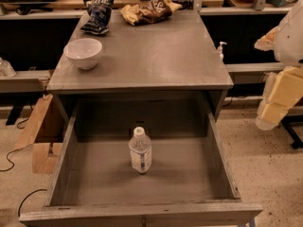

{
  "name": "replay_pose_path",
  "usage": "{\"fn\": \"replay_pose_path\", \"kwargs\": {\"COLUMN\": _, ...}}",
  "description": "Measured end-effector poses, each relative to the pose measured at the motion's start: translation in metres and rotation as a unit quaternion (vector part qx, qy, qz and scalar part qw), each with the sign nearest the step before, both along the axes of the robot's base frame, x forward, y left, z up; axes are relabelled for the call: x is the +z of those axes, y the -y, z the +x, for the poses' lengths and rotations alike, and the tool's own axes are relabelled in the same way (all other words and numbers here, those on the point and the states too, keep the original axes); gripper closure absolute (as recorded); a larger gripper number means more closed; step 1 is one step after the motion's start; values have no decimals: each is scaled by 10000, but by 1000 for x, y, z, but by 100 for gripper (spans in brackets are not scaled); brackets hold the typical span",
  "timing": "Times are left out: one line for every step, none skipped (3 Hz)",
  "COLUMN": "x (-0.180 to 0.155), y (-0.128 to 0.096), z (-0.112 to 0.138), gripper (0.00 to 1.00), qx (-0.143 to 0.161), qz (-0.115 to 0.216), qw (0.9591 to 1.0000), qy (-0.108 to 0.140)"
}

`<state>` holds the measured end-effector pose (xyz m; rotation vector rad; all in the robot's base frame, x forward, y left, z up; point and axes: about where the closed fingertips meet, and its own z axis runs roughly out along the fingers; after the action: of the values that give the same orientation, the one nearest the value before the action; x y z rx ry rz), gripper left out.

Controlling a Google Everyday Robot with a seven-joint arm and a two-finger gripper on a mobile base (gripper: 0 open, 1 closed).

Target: Pick blue plastic bottle from top drawer and place on counter

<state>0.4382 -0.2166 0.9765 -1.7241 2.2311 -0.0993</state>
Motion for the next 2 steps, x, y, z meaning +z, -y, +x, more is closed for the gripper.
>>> {"fn": "replay_pose_path", "kwargs": {"x": 0, "y": 0, "z": 0, "gripper": 0, "qx": 0, "qz": 0, "qw": 10000, "qy": 0}}
{"fn": "replay_pose_path", "kwargs": {"x": 0, "y": -1, "z": 0, "gripper": 0, "qx": -1, "qz": 60, "qw": 10000, "qy": 56}}
